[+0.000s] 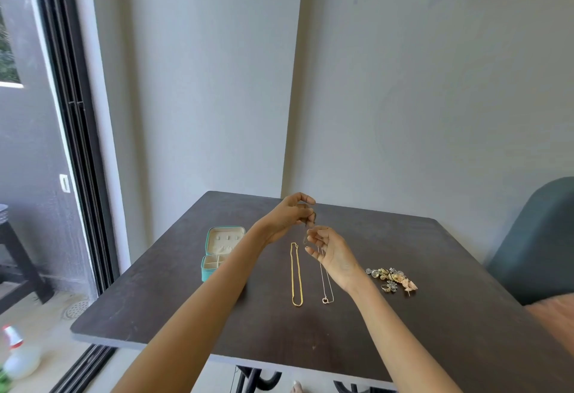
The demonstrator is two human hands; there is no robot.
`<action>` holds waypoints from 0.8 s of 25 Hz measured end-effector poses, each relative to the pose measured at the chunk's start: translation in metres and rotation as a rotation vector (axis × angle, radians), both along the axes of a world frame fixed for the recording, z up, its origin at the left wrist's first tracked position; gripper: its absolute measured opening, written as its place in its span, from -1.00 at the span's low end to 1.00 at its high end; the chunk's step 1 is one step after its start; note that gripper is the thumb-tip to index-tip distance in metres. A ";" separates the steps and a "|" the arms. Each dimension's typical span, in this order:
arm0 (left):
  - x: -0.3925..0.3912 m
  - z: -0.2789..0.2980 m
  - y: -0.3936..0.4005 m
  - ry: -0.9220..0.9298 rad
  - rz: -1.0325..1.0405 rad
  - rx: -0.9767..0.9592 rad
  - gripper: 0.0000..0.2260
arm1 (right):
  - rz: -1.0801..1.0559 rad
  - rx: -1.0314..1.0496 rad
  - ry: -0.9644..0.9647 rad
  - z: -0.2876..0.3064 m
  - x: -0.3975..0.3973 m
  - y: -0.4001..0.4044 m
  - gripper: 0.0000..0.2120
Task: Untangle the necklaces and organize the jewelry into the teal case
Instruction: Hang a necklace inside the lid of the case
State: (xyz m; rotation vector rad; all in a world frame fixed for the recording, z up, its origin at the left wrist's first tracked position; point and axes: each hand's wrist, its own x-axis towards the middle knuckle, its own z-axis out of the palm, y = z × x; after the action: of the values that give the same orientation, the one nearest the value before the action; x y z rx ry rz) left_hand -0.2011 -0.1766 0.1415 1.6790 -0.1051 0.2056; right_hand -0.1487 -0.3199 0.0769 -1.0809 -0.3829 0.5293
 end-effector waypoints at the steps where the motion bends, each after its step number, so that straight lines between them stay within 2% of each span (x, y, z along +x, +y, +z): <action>1: 0.001 0.002 0.000 0.006 -0.003 0.018 -0.81 | -0.012 -0.004 -0.018 0.003 0.001 0.000 -0.83; 5: 0.000 0.012 0.004 0.026 -0.028 0.061 -0.84 | -0.032 -0.009 -0.105 0.021 0.011 0.001 -0.81; 12: -0.003 0.017 0.010 0.011 0.013 0.114 -0.86 | 0.073 -0.274 -0.509 0.054 0.024 0.000 -0.75; 17: 0.002 0.016 0.017 -0.003 0.033 0.141 -0.81 | 0.082 -0.329 -0.567 0.061 0.028 0.006 -0.83; 20: 0.007 0.016 0.021 -0.018 0.054 0.191 -0.81 | 0.114 -0.363 -0.501 0.061 0.031 0.011 -0.76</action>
State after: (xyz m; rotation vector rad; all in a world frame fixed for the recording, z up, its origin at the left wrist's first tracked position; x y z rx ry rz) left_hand -0.1938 -0.1561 0.1576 1.8717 -0.0955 0.2574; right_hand -0.1180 -0.3094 0.1378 -1.5532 -0.8124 0.4318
